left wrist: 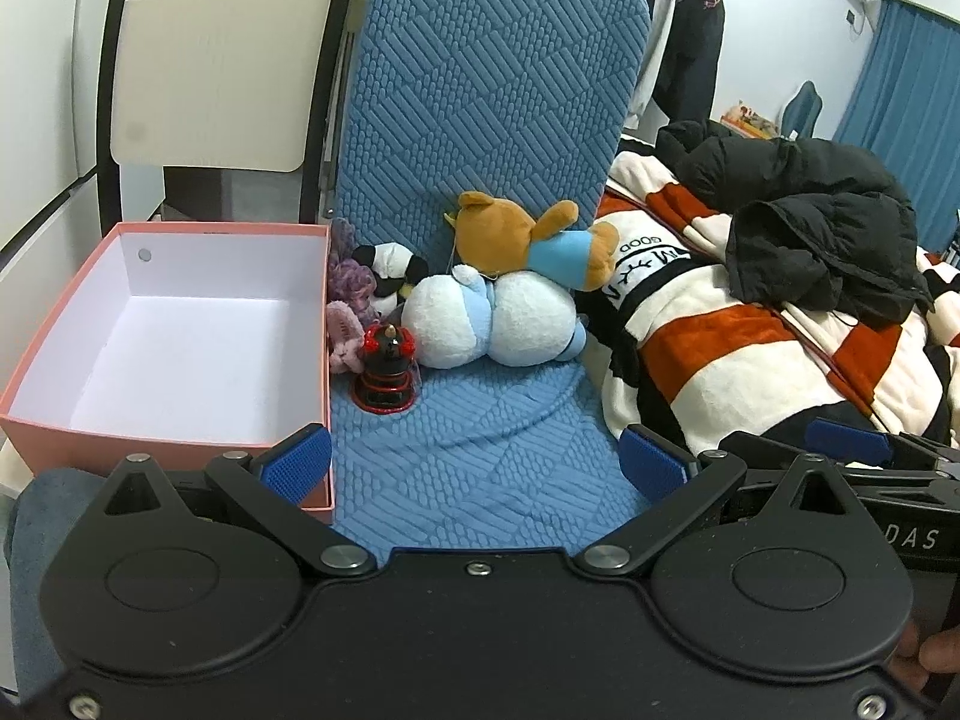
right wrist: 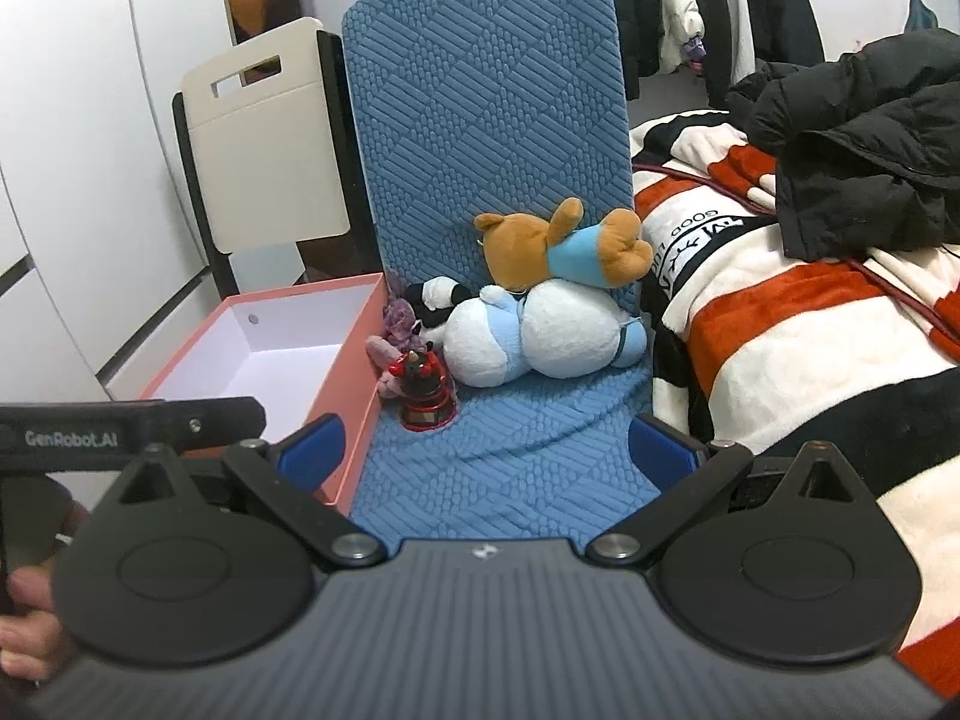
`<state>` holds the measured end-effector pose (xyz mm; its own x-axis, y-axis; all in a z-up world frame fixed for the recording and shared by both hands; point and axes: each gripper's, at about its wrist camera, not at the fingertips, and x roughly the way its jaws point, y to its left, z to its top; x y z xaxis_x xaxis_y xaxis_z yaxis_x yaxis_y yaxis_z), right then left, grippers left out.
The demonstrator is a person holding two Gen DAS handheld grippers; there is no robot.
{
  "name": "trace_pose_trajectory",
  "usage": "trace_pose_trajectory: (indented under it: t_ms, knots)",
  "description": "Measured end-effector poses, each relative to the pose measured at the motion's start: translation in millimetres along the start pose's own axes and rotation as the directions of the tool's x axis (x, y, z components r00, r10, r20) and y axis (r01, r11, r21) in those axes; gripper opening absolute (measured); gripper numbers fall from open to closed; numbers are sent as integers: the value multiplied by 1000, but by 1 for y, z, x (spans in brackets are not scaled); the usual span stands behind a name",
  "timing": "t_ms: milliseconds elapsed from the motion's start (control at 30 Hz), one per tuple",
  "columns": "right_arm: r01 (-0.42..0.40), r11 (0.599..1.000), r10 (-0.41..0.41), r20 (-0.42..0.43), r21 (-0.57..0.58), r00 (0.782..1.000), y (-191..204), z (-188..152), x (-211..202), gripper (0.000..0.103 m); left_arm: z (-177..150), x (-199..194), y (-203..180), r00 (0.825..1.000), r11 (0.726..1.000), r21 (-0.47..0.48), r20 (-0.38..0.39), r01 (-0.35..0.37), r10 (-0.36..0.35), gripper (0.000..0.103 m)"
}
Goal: Organize objects
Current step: 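Move both tools toward the plush toys on the blue chair seat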
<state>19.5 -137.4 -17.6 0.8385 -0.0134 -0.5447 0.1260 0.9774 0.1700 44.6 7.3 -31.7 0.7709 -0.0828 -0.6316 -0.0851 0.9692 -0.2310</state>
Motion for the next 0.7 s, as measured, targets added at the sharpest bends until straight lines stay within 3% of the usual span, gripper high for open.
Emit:
trace_pose_trajectory:
  t_ms: [267,700]
  knots:
    - [-5,1000,5,-13,8,1000,-8,16,9,103,17,13,-4,1000,1000,-6,-9,-5,4,99]
    - [-17,999,15,-46,-28,999,-31,52,46,103,53,68,-16,998,999,-9,-56,-39,38,96]
